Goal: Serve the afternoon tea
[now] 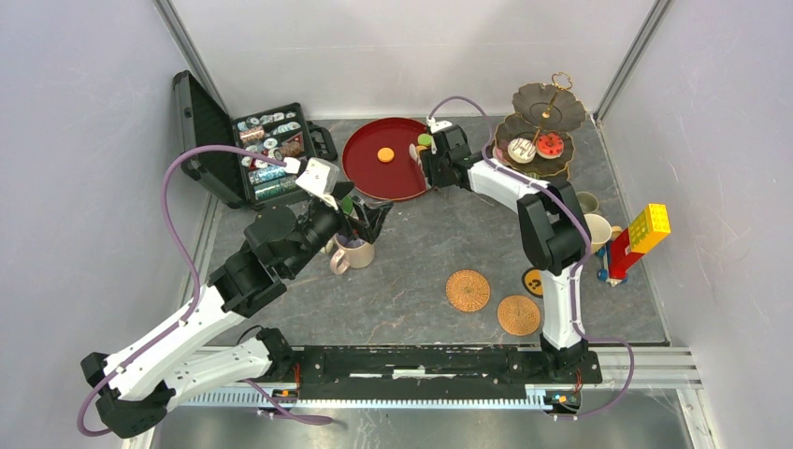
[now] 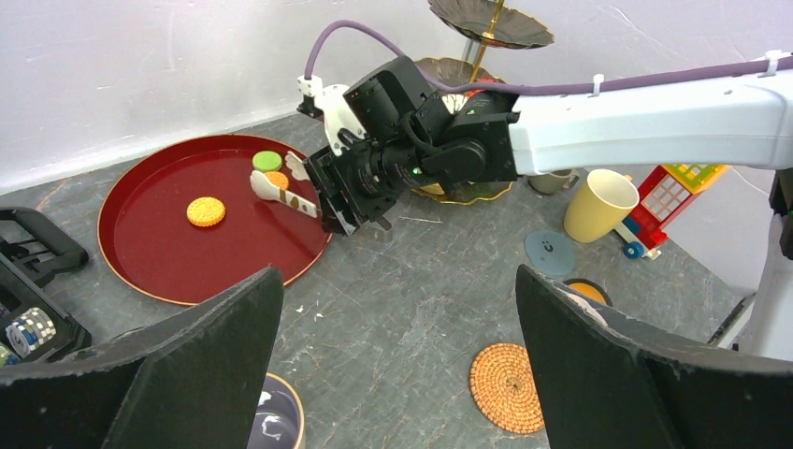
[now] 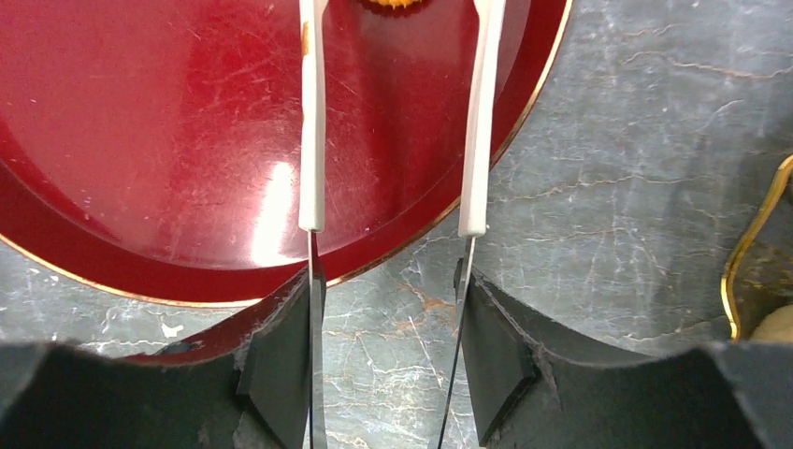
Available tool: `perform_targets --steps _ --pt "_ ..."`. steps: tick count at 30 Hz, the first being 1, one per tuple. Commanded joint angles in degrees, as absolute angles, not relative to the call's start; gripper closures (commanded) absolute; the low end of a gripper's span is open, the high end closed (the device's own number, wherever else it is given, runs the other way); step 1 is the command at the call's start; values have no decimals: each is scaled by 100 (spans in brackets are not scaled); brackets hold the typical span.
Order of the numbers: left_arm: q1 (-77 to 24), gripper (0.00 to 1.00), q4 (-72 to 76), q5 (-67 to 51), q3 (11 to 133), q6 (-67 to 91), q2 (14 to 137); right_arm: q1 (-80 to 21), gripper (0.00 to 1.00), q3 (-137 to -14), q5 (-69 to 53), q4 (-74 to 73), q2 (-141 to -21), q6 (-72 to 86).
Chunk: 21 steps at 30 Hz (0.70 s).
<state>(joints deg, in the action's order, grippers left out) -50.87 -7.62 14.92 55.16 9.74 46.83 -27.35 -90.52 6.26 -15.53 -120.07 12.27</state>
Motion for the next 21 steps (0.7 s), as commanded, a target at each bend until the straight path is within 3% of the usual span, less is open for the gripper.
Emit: perform_targets --steps 1,11,21 --pt "-5106 0 -624 1497 5566 958 4667 -2733 41 -9403 552 -1525 -12135 1318" --pt "-5106 0 -621 1497 5571 964 4667 -2733 39 -9593 572 -1516 -12363 1258" --pt "-5106 0 -615 1469 5568 975 4662 -2732 45 -9757 527 -1547 -12511 1311"
